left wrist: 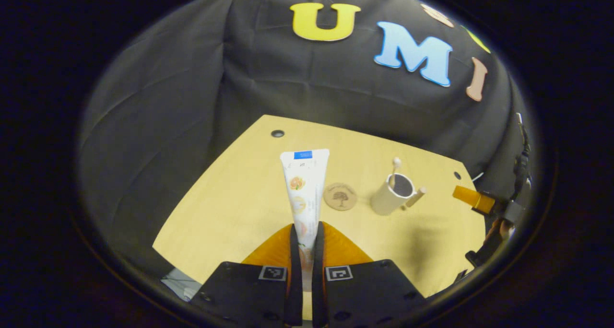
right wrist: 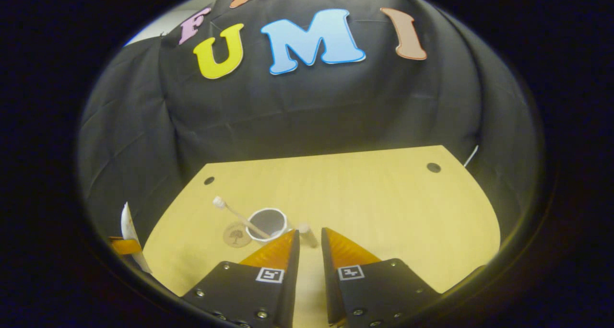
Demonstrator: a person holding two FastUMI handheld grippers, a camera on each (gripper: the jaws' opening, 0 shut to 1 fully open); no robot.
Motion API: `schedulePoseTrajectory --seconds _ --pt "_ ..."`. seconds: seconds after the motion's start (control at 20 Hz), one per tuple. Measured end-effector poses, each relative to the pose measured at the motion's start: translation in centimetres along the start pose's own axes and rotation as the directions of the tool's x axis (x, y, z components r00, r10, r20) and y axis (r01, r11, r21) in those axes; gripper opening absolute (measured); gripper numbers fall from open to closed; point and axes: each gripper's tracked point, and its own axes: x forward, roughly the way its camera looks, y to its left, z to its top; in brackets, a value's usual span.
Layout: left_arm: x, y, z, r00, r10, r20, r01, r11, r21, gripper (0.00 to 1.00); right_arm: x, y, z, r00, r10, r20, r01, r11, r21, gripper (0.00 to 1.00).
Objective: Put the toothbrush and toothpaste on the desktop into the cup, then pick up the cup and place it on the coaster on the desktop.
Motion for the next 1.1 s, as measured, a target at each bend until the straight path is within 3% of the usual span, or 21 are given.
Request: schedulePoseTrajectory --seconds 0.25,0.35,0.4,0.45,0.55,0.8,0.85,1.1 --pt "2.1 -9.0 1.6 0.988 -0.157 -0.001 0.156 0.981 0.116 0.15 -4.7 -6.8 -2.4 0.991 -0.137 -0.011 0.137 0.988 0.076 0.26" --pt "2.8 -11.5 2.3 0.978 -0.208 -0.009 0.207 0.967 0.152 0.15 -6.5 -9.6 -3.1 0.981 -0.195 -0.018 0.196 0.974 0.113 0.26" --pt "2.9 -12.7 2.4 0.973 -0.231 -0.017 0.230 0.958 0.171 0.15 -7.4 -11.0 -3.5 0.974 -0.225 -0.022 0.226 0.965 0.133 0.31" --pt "3.3 -14.2 2.7 0.968 -0.251 -0.023 0.250 0.950 0.187 0.15 -8.3 -12.2 -3.8 0.967 -0.253 -0.026 0.254 0.955 0.153 0.26" --pt "4.0 -16.6 2.6 0.957 -0.288 -0.033 0.288 0.933 0.215 0.15 -9.7 -14.3 -4.5 0.952 -0.304 -0.033 0.305 0.934 0.184 0.26" --pt "6.6 -21.1 2.9 0.935 -0.351 -0.049 0.351 0.898 0.266 0.15 -12.9 -17.8 -5.7 0.915 -0.398 -0.063 0.401 0.888 0.226 0.26" --pt "7.5 -21.8 3.1 0.932 -0.359 -0.046 0.357 0.892 0.276 0.15 -13.6 -18.5 -6.0 0.909 -0.411 -0.073 0.416 0.879 0.231 0.21" --pt "11.6 -24.7 5.7 0.921 -0.388 0.020 0.354 0.860 0.368 0.15 -15.4 -20.0 -6.9 0.882 -0.456 -0.121 0.471 0.840 0.270 0.26"
